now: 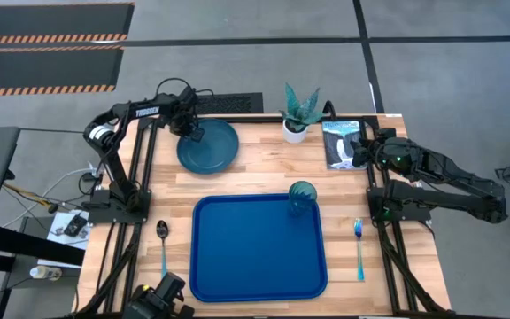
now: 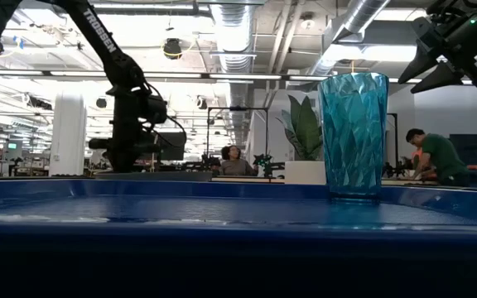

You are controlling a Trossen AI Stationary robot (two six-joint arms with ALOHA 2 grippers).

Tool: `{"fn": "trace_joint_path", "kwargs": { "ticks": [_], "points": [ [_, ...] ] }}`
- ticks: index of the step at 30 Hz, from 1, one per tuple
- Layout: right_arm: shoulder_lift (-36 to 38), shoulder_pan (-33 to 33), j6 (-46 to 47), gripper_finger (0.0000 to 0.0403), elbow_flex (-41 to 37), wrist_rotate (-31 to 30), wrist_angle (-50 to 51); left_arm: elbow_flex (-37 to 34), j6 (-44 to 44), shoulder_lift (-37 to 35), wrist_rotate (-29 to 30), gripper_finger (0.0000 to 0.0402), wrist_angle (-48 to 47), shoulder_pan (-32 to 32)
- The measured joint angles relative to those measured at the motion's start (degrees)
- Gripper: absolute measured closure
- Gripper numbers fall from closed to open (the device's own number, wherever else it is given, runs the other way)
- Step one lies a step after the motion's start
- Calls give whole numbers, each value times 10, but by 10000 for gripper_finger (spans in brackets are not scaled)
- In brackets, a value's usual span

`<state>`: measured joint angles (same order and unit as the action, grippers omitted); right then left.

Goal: Pick and place plate/cup/fork/spoon on tray
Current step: Put the blue plate on the blue tray to the bottom of the blue cup

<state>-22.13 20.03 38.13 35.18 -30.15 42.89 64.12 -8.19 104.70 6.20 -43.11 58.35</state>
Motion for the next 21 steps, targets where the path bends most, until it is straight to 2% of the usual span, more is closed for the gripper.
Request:
{"fn": "trace_joint_path", "kwargs": {
  "ticks": [8,21],
  "points": [
    [0,0,0,187,0,0,0,-3,-29,-38,-4,399,-21,-13],
    [0,0,0,200,0,0,0,-3,-126,-198,-35,400,-32,-42]
  ]
}}
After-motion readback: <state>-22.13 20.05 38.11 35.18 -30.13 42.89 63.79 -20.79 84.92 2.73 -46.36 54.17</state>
